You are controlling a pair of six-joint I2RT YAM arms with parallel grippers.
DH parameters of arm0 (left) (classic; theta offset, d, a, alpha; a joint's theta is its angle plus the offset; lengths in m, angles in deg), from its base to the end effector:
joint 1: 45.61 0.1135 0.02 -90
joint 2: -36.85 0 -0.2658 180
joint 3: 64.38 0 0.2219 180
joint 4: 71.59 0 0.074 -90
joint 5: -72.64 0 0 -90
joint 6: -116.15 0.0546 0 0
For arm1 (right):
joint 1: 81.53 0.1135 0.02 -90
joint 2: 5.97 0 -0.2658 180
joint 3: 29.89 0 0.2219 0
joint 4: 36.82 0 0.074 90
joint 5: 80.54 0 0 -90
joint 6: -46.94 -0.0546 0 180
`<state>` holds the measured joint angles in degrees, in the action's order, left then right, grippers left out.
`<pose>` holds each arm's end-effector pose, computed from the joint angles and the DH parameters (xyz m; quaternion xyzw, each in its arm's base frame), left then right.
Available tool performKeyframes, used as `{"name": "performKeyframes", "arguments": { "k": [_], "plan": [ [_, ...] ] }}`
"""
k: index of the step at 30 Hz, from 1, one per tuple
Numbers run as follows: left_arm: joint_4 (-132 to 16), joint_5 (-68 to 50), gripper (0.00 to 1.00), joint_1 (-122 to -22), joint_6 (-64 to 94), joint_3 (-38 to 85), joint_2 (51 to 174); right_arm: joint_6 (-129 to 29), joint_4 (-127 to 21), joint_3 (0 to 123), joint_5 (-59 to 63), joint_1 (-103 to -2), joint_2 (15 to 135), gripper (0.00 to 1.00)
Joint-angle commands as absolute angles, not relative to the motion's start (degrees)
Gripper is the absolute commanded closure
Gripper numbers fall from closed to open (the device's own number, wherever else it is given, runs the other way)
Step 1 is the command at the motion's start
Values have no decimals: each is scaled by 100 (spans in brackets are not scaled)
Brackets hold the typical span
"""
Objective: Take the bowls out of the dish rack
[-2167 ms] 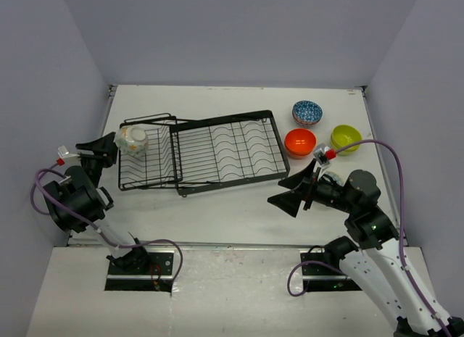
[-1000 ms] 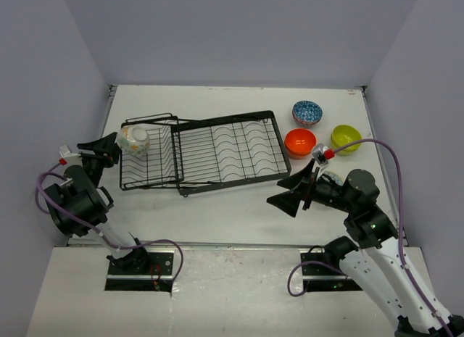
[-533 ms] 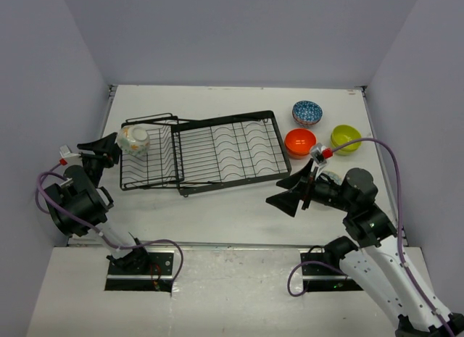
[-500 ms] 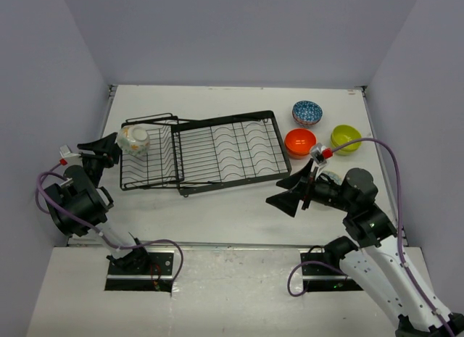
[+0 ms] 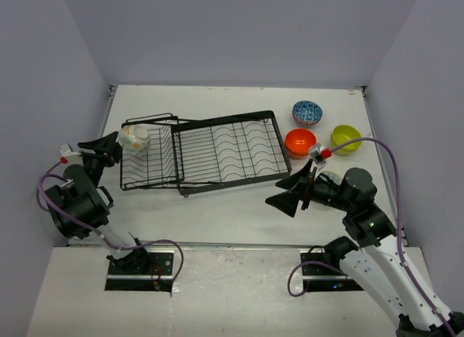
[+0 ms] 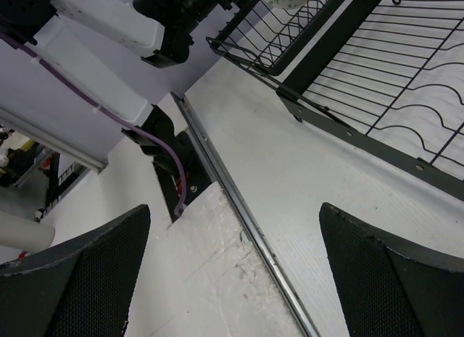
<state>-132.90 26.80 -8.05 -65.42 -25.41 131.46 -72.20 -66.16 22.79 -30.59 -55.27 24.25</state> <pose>0.2445 0.1401 0.2064 -0.4421 0.5188 -0.5367 0.4974 0.0834 0.0803 0.3182 -0.2094 0.7085 0.5166 0.4328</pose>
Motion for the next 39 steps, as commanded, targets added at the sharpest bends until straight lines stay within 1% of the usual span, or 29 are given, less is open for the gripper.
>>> {"name": "performKeyframes", "arguments": {
  "k": [1,8,13,18,39],
  "plan": [
    [-15689,2940,40,-896,-6596,-2444,12923,-7215,-6367,2324,-3176,-5481,2470,1],
    [-15707,2931,40,-958,-6570,-2461,13019,-7197,-6376,2324,-3167,-5463,2470,1],
    [-15707,2913,44,-1019,-6561,-2400,13098,-7180,-6393,2333,-3158,-5472,2461,1],
    [-15698,2860,45,-1107,-6552,-2286,13230,-7171,-6402,2350,-3149,-5463,2479,1],
    [-15724,2764,46,-1476,-6534,-1846,13898,-7162,-6393,2324,-3114,-5428,2488,1]
  ]
}}
